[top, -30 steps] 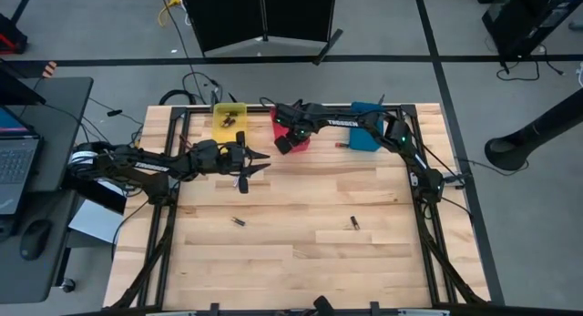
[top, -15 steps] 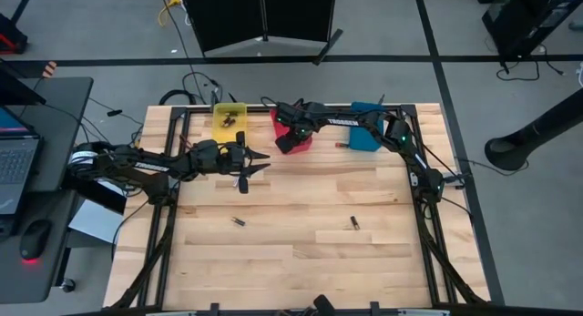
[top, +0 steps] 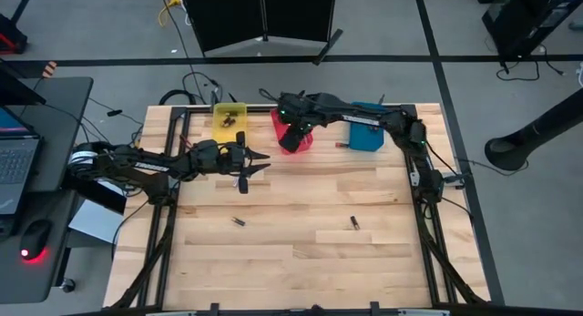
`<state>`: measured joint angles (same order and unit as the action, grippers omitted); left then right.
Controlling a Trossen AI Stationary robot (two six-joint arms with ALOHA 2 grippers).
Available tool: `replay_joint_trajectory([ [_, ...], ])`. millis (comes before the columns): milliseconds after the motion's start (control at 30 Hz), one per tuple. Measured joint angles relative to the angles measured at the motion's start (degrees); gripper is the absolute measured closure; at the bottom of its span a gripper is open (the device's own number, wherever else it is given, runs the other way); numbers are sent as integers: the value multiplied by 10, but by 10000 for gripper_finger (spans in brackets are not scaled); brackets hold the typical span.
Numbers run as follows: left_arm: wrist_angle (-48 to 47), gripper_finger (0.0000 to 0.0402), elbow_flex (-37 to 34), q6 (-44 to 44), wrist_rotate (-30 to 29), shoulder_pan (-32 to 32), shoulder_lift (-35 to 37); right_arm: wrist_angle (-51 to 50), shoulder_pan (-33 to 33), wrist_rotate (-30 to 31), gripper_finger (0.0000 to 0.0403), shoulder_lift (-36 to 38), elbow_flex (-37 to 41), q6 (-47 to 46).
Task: Sort batteries
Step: Put the left brown battery into the yellow bin
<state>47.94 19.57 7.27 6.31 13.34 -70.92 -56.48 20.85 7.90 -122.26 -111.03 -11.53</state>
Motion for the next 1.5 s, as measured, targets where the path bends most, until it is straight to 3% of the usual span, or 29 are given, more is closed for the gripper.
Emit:
replay_joint_trajectory([
  [133,-1,285,0,1,11,0,0,-25,-25,5,332,53,16,54],
  [233,-2,285,0,8,31,0,0,-18,-39,12,388,88,73,66],
  [333,-13,287,0,11,36,0,0,31,-48,32,388,125,174,48],
  [533,-96,327,5,13,35,0,14,272,-86,15,394,230,413,12],
  [700,-245,387,46,15,40,-8,44,406,-123,12,393,304,543,-32],
  [800,-373,393,93,25,43,-33,52,453,-145,12,393,333,592,-38],
  [1067,-736,390,220,13,6,-137,38,503,-175,22,391,363,645,-38],
  [1233,-817,376,233,-50,5,-186,35,508,-182,32,390,357,646,-35],
  [1500,-833,311,233,-94,2,-245,-25,519,-188,36,390,357,647,-33],
])
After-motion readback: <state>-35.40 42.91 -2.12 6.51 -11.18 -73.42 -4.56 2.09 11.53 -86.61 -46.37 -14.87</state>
